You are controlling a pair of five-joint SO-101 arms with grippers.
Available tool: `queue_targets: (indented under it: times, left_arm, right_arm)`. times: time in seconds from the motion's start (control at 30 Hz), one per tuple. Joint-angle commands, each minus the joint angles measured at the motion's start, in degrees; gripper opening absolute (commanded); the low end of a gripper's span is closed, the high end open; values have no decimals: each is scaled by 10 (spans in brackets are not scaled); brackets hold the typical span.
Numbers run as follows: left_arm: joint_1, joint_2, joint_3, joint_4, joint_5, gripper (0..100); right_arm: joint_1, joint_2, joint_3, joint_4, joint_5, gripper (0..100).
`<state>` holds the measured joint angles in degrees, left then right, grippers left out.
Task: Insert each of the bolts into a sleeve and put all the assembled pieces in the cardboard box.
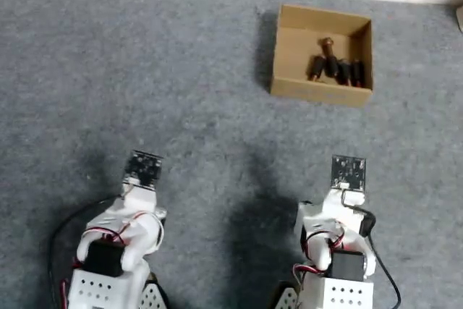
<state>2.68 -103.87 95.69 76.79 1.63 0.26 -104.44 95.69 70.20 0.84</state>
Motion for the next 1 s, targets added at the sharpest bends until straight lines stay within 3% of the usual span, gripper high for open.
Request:
queue_targets:
  times: [0.0, 0.97]
  left_arm:
    - [-53, 0, 15, -7, -4, 7]
    - [-64, 0, 15, -7, -4, 7]
  right_arm:
    - [5, -3, 62, 6, -4, 450]
    - [5, -3, 62, 6, -4, 450]
